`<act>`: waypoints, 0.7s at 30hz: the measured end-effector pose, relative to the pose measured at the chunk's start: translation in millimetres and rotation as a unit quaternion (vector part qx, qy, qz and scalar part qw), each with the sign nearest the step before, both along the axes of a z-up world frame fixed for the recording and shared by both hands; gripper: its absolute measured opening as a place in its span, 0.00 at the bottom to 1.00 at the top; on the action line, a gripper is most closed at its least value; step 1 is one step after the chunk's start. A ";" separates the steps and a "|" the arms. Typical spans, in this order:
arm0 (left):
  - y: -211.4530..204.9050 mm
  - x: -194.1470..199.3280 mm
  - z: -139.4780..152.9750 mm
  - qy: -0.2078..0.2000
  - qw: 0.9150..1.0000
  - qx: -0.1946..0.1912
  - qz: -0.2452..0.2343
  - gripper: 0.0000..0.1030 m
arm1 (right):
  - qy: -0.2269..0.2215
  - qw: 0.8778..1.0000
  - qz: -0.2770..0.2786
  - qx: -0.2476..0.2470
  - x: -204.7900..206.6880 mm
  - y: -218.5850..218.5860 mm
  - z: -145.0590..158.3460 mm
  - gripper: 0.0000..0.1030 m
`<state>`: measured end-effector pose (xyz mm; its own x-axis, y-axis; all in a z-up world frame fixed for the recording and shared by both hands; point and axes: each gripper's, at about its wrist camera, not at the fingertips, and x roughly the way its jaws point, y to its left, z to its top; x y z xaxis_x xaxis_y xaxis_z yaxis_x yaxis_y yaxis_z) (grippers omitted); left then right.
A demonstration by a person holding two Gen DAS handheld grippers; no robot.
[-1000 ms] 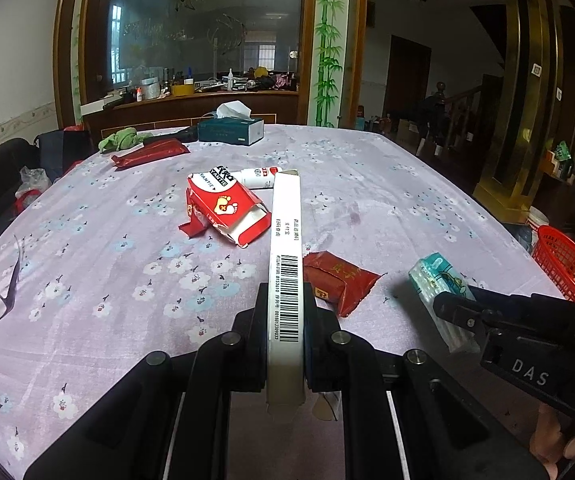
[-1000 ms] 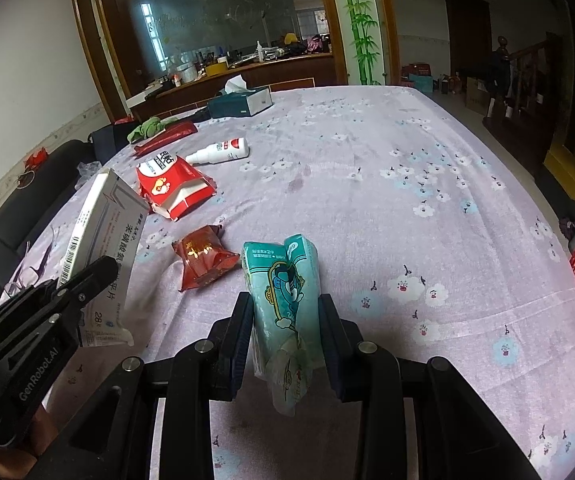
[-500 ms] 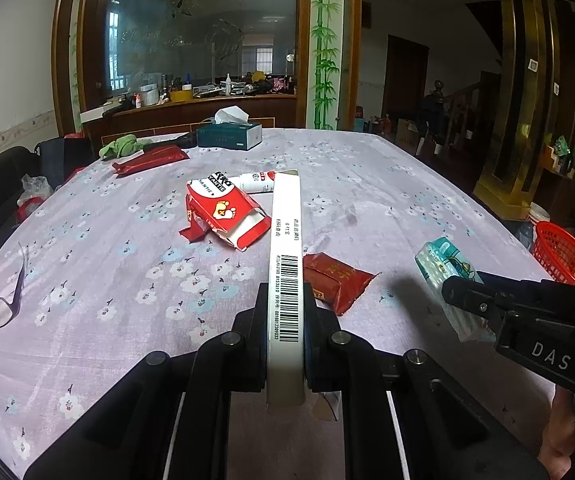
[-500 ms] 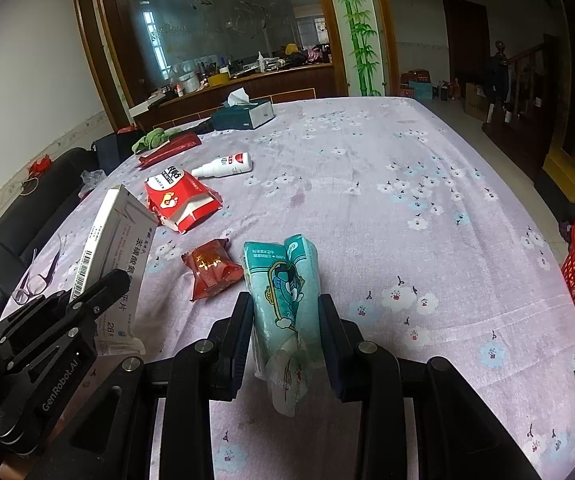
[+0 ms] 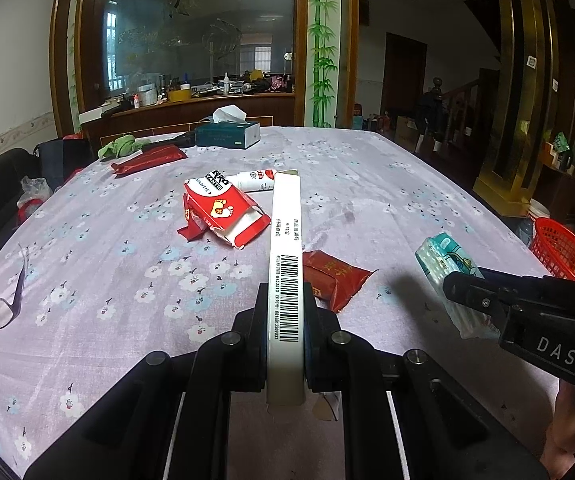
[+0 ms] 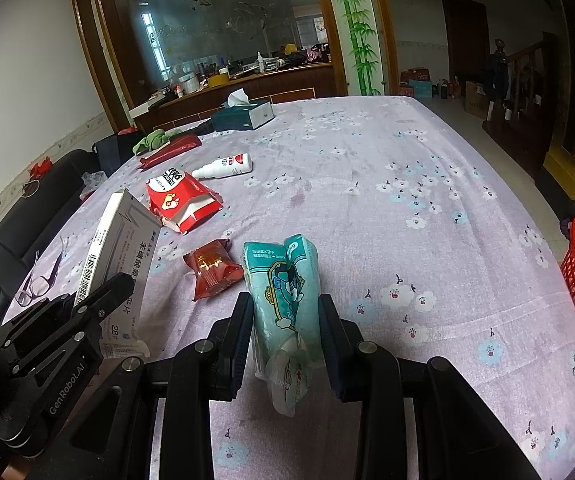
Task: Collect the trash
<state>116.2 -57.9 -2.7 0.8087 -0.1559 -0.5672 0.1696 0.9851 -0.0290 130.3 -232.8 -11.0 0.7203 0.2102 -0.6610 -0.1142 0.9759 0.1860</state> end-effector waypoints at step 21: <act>-2.0 -0.9 0.8 0.000 1.000 0.001 -0.001 0.12 | -0.005 1.000 0.001 0.007 -5.1 -2.2 6.5 0.34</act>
